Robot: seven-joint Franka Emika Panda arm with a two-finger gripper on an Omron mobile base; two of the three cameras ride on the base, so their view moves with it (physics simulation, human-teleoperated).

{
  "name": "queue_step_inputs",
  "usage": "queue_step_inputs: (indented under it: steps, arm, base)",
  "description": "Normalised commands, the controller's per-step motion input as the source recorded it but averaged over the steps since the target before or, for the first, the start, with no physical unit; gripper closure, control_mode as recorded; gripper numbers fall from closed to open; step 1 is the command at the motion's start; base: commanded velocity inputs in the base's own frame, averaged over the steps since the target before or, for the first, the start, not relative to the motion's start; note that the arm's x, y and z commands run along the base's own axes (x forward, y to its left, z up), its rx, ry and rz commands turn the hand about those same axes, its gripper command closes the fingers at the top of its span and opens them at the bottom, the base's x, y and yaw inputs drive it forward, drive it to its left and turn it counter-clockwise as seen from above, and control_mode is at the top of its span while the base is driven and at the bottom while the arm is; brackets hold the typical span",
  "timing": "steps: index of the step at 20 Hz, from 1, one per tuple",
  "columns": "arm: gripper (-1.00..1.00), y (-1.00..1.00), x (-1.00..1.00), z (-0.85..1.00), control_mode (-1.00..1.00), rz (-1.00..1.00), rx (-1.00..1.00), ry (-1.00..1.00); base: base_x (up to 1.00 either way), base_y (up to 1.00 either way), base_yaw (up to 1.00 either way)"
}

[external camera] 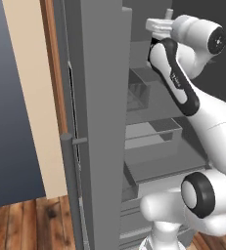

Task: Place the liquor and beer on the top shelf of the fridge to keep them out of children's reach, and place the sweet potato on lower shelves for easy access.

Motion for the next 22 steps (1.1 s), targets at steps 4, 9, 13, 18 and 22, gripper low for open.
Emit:
queue_step_inputs:
  steps: [4,9,13,18,22]
  arm:
    - [1.0,0.0,0.66,-0.04,-1.0,0.0,0.0,0.0]
    - [1.0,0.0,0.64,-0.08,-1.0,0.01,0.0,0.0]
    - [1.0,0.0,0.68,-0.19,-1.0,0.04,0.0,0.0]
    - [1.0,0.0,0.69,-0.31,-1.0,0.07,0.0,0.0]
    - [1.0,0.0,0.67,-0.27,-1.0,0.08,0.0,0.0]
  base:
    - [0.0,0.0,0.0]
    - [0.0,0.0,0.0]
    - [0.0,0.0,0.0]
    - [0.0,0.0,0.0]
    - [0.0,0.0,0.0]
